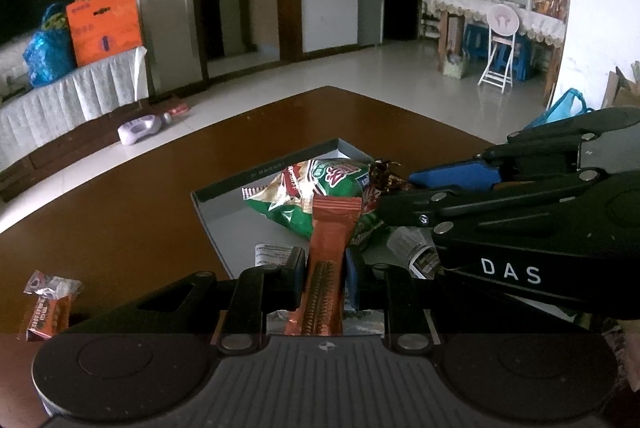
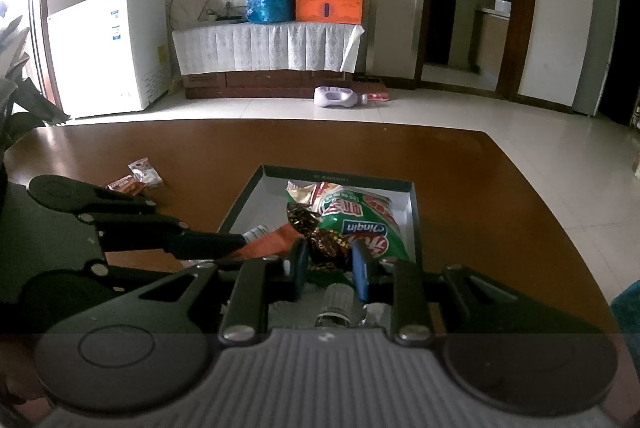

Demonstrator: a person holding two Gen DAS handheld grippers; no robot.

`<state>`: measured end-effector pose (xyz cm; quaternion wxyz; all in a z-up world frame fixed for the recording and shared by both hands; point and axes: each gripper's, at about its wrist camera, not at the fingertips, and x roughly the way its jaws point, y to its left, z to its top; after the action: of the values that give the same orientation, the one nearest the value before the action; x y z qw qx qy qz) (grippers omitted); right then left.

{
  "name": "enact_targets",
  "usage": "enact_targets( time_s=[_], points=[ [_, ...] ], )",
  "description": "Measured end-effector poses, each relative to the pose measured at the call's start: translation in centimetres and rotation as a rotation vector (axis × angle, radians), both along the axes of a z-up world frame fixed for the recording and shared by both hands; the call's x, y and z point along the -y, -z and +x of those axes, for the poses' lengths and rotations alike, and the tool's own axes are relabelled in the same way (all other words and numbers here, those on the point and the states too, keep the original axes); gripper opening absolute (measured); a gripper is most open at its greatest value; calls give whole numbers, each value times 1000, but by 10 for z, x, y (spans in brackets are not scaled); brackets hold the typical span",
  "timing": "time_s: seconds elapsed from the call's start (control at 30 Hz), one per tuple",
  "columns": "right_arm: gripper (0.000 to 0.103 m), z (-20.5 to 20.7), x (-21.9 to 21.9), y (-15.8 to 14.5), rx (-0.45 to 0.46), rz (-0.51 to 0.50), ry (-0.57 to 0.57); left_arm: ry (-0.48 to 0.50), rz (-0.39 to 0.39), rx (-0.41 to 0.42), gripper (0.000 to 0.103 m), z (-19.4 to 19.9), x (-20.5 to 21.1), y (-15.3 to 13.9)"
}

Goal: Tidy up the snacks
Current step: 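Open left tool to drop orange bar while right tool releases candy into box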

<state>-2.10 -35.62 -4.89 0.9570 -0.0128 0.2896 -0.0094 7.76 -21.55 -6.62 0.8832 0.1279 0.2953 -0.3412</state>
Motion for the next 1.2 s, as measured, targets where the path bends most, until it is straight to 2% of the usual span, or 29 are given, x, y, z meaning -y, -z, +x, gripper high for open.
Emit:
enact_targets(
  time_s=[0.87,1.2],
  points=[
    [24,11,-4,12,-23,-12,-2,9,8,-12,23,1,5,10],
    [24,17,-4,18,-37,-16,-4,12,12,-11,26,2,6,12]
  ],
)
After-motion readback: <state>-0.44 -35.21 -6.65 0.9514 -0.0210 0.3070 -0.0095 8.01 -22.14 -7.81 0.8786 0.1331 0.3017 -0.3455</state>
